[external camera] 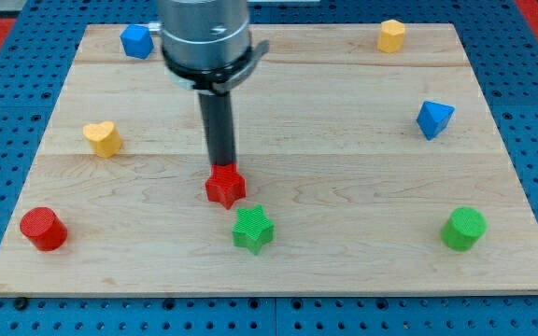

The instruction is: Move red star to the top right of green star

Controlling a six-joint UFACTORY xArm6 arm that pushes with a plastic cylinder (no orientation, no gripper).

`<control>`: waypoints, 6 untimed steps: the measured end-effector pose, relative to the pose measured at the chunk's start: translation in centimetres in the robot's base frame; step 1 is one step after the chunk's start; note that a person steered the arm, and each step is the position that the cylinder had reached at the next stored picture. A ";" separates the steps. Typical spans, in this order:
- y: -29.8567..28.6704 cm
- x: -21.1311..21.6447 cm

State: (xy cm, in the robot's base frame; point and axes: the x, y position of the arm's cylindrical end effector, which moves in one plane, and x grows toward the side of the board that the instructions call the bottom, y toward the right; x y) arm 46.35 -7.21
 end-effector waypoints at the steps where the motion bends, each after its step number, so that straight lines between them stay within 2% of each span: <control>1: -5.0 0.5; 2: -4.4 2.3; 5: 6.7 1.3; 6: 5.2 0.8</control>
